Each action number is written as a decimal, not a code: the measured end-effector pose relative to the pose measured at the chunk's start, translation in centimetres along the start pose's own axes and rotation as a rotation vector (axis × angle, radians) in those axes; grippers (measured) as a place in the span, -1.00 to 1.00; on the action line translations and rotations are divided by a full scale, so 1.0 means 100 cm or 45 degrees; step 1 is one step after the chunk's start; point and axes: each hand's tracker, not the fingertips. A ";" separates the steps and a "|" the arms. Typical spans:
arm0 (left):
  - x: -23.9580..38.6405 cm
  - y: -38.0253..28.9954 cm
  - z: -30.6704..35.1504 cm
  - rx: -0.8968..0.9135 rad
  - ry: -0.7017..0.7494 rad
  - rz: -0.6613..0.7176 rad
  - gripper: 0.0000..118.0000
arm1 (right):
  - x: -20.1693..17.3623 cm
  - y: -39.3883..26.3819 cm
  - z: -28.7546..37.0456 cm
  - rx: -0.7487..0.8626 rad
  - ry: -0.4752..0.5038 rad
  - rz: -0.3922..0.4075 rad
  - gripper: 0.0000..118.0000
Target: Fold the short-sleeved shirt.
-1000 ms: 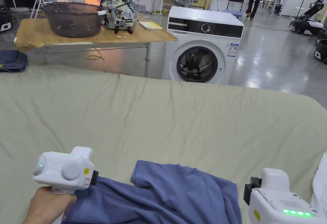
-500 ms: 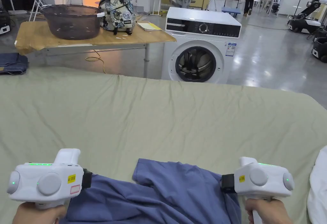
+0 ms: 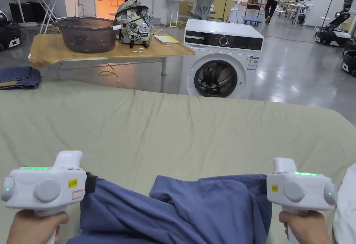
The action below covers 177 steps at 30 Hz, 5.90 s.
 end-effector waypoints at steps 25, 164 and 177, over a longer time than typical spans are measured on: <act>-0.086 0.196 0.161 0.468 0.255 0.064 -0.98 | 0.026 0.180 0.151 0.616 -0.244 0.057 -1.00; -0.123 -0.152 0.063 -0.109 0.265 0.359 -1.00 | -0.087 -0.065 0.015 0.207 0.091 0.198 -0.95; -0.110 -0.144 0.060 -0.117 0.290 0.380 -1.00 | -0.105 0.015 -0.163 -0.272 0.195 0.429 0.23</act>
